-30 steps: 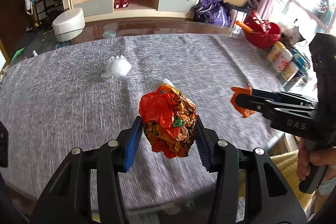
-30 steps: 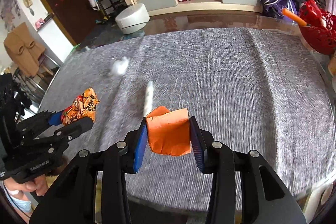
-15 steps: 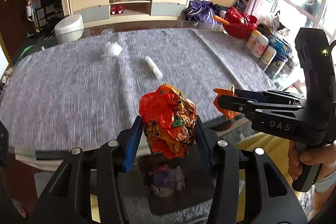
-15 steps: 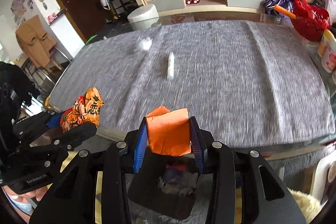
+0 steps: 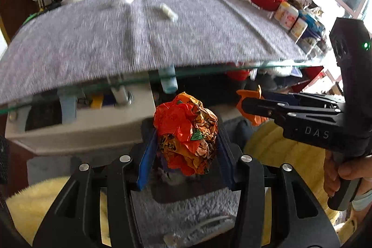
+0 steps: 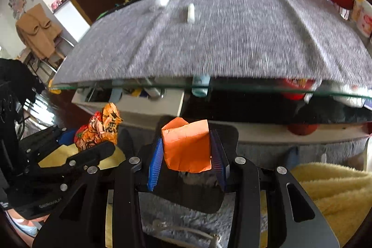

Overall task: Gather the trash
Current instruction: 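Carry the orange paper and crumpled wrapper down to the black bin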

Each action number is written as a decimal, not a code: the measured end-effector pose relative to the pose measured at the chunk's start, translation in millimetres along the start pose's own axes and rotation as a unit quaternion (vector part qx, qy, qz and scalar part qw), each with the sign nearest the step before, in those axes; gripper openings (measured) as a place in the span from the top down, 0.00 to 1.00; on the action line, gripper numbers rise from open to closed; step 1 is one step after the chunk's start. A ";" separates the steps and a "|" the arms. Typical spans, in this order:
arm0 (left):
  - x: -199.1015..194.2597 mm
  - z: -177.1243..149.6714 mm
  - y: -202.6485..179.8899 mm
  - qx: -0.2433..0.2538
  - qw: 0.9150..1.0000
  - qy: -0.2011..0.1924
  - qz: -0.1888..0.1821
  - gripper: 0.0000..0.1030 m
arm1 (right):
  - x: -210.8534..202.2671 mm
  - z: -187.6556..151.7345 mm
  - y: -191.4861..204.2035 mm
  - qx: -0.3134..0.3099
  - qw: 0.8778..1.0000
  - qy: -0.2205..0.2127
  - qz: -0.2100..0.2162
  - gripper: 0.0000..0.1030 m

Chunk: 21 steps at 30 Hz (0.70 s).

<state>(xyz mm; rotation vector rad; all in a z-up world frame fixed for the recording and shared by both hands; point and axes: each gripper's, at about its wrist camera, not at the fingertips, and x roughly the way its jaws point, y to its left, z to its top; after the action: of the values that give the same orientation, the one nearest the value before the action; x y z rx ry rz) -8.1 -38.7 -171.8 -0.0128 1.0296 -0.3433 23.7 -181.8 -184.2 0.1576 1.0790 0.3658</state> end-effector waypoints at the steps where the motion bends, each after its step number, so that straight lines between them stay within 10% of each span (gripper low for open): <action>1: 4.8 -4.0 0.2 -0.001 1.000 0.006 0.000 0.55 | 3.0 -2.9 0.8 0.000 1.000 0.003 0.000 0.61; 21: 84.0 -37.3 8.5 -0.011 0.993 0.112 -0.022 0.54 | 62.9 -22.2 -14.7 0.027 0.997 0.074 -0.006 0.60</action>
<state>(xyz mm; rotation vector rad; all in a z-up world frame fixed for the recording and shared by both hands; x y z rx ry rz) 2.0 -49.1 -263.0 -0.0174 1.2562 -0.3799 33.6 -173.6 -251.3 0.1743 1.2358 0.3417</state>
